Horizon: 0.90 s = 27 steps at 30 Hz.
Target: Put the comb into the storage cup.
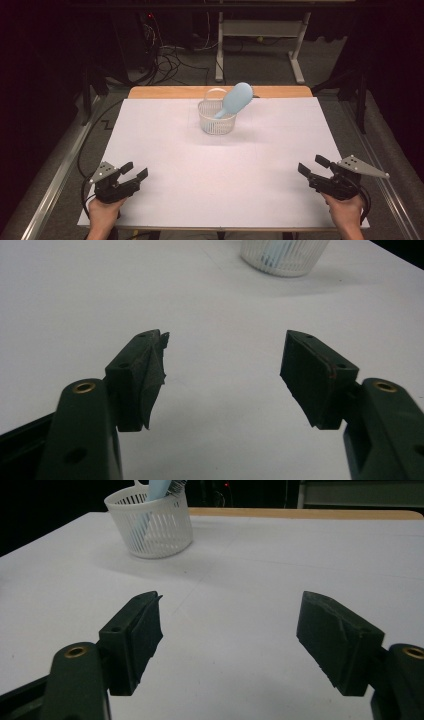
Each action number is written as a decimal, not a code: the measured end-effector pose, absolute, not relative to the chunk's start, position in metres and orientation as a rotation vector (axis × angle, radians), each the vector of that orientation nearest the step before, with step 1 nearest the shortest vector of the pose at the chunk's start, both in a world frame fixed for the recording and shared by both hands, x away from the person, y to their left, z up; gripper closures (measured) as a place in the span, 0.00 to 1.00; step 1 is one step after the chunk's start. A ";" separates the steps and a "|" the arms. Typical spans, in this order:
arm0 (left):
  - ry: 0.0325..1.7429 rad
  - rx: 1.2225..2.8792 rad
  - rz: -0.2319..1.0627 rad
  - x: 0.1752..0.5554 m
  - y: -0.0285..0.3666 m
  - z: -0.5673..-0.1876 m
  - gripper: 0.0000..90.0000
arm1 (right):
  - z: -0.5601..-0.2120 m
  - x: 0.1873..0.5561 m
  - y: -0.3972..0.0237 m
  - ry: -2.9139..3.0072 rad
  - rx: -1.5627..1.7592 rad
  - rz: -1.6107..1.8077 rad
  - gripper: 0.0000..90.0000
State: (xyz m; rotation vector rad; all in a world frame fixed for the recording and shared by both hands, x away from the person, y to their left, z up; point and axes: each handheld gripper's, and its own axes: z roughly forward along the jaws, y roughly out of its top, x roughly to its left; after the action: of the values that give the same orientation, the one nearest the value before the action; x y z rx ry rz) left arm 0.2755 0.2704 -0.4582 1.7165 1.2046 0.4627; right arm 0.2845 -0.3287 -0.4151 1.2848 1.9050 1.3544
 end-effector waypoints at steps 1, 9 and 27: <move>1.205 1.716 0.462 0.276 0.270 -0.458 0.38 | -0.416 0.284 -0.329 1.903 1.287 1.353 0.29; 1.205 1.716 0.463 0.275 0.270 -0.458 0.38 | -0.424 0.281 -0.332 1.903 1.305 1.343 0.29; 1.205 1.715 0.463 0.275 0.271 -0.458 0.38 | -0.439 0.274 -0.336 1.902 1.329 1.315 0.28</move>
State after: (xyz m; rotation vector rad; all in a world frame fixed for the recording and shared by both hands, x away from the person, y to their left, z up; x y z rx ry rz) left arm 0.2752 0.2705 -0.4580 1.7151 1.2052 0.4626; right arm 0.2744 -0.3356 -0.4387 1.3290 1.9015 1.3150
